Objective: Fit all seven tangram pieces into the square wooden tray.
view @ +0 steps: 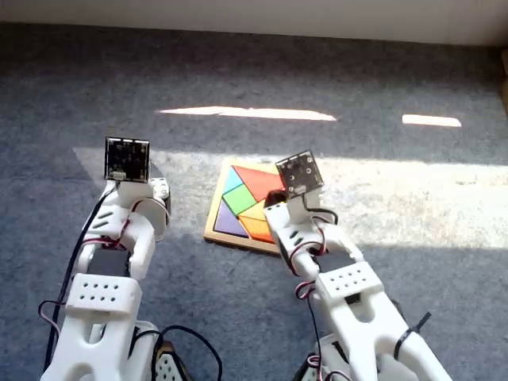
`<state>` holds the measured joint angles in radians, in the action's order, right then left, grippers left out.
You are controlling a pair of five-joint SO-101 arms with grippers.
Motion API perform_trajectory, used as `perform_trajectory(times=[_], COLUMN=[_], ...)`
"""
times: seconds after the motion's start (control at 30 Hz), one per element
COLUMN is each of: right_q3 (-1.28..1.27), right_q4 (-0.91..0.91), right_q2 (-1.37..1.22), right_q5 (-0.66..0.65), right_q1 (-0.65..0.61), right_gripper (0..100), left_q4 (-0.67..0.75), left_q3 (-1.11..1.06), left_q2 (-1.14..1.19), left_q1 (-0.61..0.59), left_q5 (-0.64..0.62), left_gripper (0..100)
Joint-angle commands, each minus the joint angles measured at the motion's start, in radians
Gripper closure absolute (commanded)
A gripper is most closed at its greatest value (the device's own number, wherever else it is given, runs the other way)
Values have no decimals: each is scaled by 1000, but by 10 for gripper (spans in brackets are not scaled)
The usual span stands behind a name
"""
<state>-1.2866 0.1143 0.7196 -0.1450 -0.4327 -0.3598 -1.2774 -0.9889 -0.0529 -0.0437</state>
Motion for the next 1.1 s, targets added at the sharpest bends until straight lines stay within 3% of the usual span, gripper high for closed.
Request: perform_trajectory(times=[0.0,0.3,0.53,0.7,0.87,1.07], right_q3=[-51,-191,-305,-381,-449,-456], right_q4=[-1,-2,2,4,5,5], right_q2=[173,489,768,955,1116,1112], right_q5=[-3,-3,-3,-5,-6,-8], right_q1=[15,18,19,21,21,22], right_gripper=[992,992,992,992,992,992], left_q4=[21,17,12,-144,-310,-327], left_q3=[2,2,-87,-153,-166,-182], left_q2=[-48,-61,-294,-573,-820,-826], left_q1=[27,19,19,24,33,74], left_q5=[11,9,14,9,9,15], left_gripper=[993,994,992,878,870,870])
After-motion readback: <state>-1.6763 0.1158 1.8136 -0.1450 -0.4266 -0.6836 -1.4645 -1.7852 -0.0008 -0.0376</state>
